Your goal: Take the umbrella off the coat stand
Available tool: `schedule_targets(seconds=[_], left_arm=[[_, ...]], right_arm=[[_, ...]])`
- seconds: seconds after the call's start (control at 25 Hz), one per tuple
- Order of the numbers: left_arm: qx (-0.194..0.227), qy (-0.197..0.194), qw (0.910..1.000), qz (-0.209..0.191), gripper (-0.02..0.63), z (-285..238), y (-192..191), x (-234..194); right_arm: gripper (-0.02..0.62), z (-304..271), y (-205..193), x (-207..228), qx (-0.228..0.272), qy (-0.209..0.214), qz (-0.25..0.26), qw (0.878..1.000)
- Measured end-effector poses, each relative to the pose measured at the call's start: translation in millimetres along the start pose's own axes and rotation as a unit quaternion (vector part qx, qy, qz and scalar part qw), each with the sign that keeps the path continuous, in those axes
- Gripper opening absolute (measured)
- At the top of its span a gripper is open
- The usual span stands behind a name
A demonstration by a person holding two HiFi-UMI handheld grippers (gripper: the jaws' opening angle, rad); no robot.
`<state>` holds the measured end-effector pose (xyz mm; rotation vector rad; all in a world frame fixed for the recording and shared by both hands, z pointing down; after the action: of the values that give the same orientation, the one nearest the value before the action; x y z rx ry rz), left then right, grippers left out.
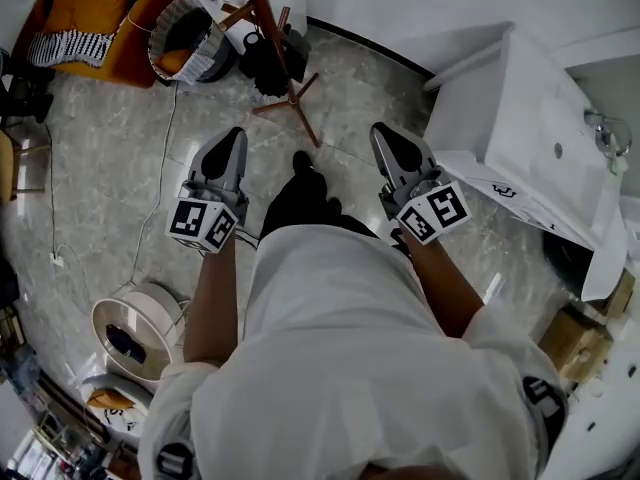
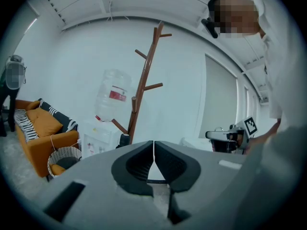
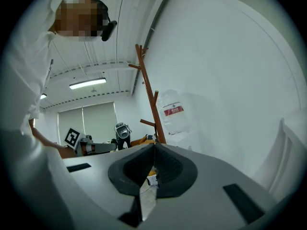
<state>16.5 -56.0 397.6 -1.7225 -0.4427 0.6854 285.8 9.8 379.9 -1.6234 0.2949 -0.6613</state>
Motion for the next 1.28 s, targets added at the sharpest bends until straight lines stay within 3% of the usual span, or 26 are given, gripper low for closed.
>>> schedule_targets(seconds=[0.28,0.6,0.92,1.28], left_arm=[[0.008,0.005,1.0,0.0,0.021,-58,6,-48],[-0.028,-0.023,0.9994,-0.004,0.133,-120,5,-89],[-0.068,-0.056,0.9959,-0.022,0.21,-169,-12,-102],[-0.099,-0.079,0.9911,-0.041,0.235,-195,-21,-103]], right_arm=[[0.018,-51,14,40,-0.022,0.001,0.013,1.0],[0.018,-124,26,73,-0.049,0.01,0.022,0.999],[0.018,-152,32,87,-0.046,-0.001,0.019,0.999],[0.018,-181,35,101,-0.063,0.039,0.026,0.997]])
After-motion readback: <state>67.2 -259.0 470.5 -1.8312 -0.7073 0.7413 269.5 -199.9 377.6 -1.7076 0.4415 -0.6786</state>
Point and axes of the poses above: the fingertips, and each gripper's own axes: z backward along the fingers, x to its right, y out of its top, the point moved 5 cm from there along z, backward along the fingers, and after that the axes turned 6 degrees about y, right-handed, at the moved point
